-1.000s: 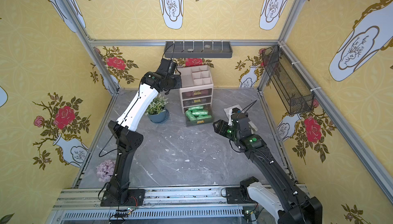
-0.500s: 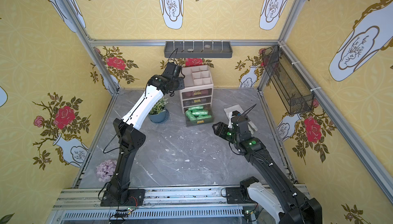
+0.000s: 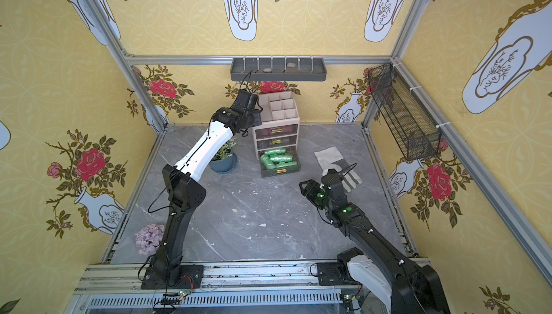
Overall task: Sort the rolls of trash bags by color and place them into the drawer
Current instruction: Close the drawer in the storage box.
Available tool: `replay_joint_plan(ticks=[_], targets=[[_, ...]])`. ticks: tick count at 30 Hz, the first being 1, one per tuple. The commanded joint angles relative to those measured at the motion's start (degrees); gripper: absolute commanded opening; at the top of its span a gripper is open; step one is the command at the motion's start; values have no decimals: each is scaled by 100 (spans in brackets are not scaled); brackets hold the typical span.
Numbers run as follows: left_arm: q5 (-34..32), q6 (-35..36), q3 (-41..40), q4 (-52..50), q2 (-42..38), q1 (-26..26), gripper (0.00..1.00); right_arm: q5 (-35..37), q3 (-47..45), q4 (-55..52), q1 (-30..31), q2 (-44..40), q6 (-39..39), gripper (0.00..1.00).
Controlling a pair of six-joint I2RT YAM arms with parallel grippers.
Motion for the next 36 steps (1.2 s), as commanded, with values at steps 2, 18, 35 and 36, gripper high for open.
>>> replay_joint_plan(ticks=[2, 18, 35, 36], targets=[[-49, -92, -40, -53, 8, -12, 16, 355, 9, 1187, 158, 606, 572, 53], [-7, -593, 262, -466, 164, -54, 10, 945, 409, 3007, 738, 3055, 1608, 44], [277, -543, 457, -804, 396, 16, 8, 509, 1230, 4179, 455, 4887, 1840, 42], [299, -534, 421, -805, 396, 17, 8, 489, 1296, 4171, 414, 4926, 1812, 42]])
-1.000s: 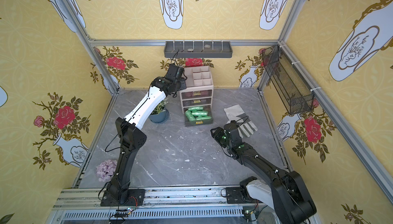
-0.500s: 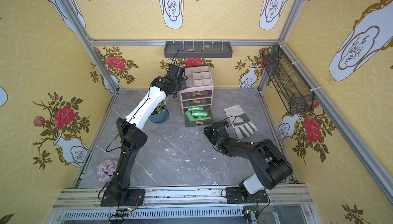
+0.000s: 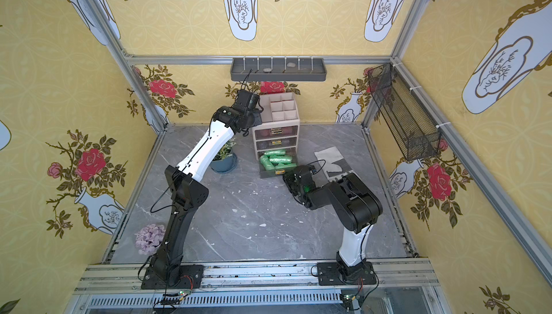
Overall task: Sort the rolls of trash bags by color and place them into the drawer
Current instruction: Close the drawer in the storage box.
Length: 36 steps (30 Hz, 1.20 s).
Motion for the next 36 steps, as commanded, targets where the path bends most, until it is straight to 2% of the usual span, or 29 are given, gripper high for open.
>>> replay_joint_plan(ticks=[1, 11, 36], targets=[[288, -67, -160, -335, 116, 25, 8, -36, 175, 250, -102, 111, -79, 42], [466, -72, -429, -273, 86, 8, 7, -229, 756, 166, -352, 511, -216, 42], [642, -127, -629, -177, 114, -45, 7, -331, 2111, 49, -380, 1382, -78, 42]])
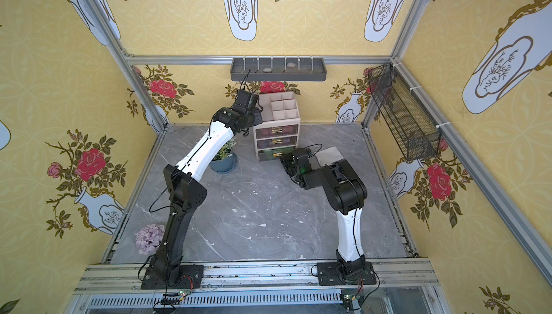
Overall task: Sort the rolls of trash bags by color and place them into the drawer
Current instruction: Close the drawer in the storage box.
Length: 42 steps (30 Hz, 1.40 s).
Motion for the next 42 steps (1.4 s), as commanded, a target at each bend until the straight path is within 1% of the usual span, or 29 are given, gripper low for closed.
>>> replay_joint_plan(ticks=[1, 12, 18, 20, 25, 30, 32, 37, 39, 42], targets=[[549, -106, -160, -671, 223, -30, 7, 43, 162, 182, 0, 73, 58, 42], [580, -90, -194, -670, 237, -32, 9, 53, 390, 147, -40, 259, 130, 45], [543, 11, -216, -662, 126, -5, 19, -51, 130, 200, -44, 15, 24, 53], [556, 60, -251, -635, 67, 13, 21, -127, -46, 202, -44, -190, -67, 56], [520, 147, -268, -712, -42, 41, 21, -294, -550, -68, -44, -918, -363, 62], [479, 167, -286, -789, -130, 66, 22, -239, -990, -517, -70, -1801, -648, 64], [465, 184, -230, -818, -138, 67, 26, -157, -1077, -765, -70, -2177, -779, 65], [427, 217, 3, -864, -150, 67, 32, 78, -1187, -1556, -70, -3099, -1144, 66], [391, 223, 114, -873, -150, 75, 37, 182, -1244, -1776, -70, -3401, -1224, 67], [358, 254, 257, -835, -176, 76, 41, 309, -1269, -2118, -66, -3774, -1357, 67]])
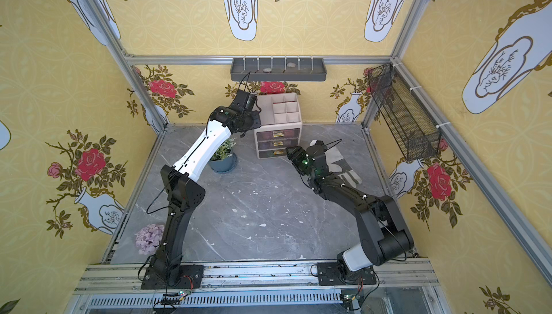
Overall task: Sort the rolls of trash bags by color and place them into the drawer
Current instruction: Close the drawer in the storage box, then reset both arms
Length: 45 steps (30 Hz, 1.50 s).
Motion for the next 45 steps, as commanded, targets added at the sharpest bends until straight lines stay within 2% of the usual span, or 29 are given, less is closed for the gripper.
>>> replay_joint_plan(ticks=[1, 8, 11, 13, 17, 19, 21, 25, 31, 34, 37, 39, 41, 42, 45], targets=[[-37, 119, 82, -181, -23, 10, 42, 249, 9, -555, 0, -312, -320, 68], [-10, 293, -58, 54, -390, 2, 45, 464, -61, -1192, -53, -966, -554, 70], [-35, 472, -580, 317, -903, -40, 46, 571, -51, -1554, -143, -1382, -808, 71], [-104, 725, -1413, 791, -1566, -101, 47, 682, 45, -1982, -246, -1607, -1116, 72], [-158, 1328, -4380, 2905, -3691, -148, 50, 859, 387, -3128, -700, -1801, -1837, 75], [-447, 1635, -5787, 3641, -4630, -131, 56, 734, 318, -3312, -1042, -1889, -2328, 77], [-904, 1887, -6794, 3994, -5361, -44, 66, 830, 172, -3405, -1303, -2033, -2826, 78], [-1407, 1944, -8552, 4318, -6456, 572, 73, 1494, -259, -3267, -1698, -2294, -3870, 81], [-2489, 2793, -10789, 6168, -7318, 937, 77, 2313, -1411, -1877, -2051, -2503, -4638, 84], [-2923, 2914, -11367, 6764, -7325, 1055, 78, 2796, -2137, -685, -2193, -2435, -4921, 88], [-3150, 2864, -11820, 7175, -7224, 1237, 79, 2654, -2836, 809, -2549, -1986, -4891, 90], [-3210, 2882, -12193, 7599, -7192, 1390, 81, 2844, -3006, 1277, -2599, -1617, -5024, 90], [-3170, 2909, -12567, 8017, -7182, 1609, 82, 2878, -3367, 2203, -2681, -1390, -5192, 91], [-3072, 2901, -12743, 8244, -7182, 1747, 83, 2870, -3406, 2244, -2690, -1433, -5203, 91], [-2541, 2740, -13340, 8984, -7156, 2263, 83, 2681, -3879, 3242, -2896, -1295, -5167, 93]])
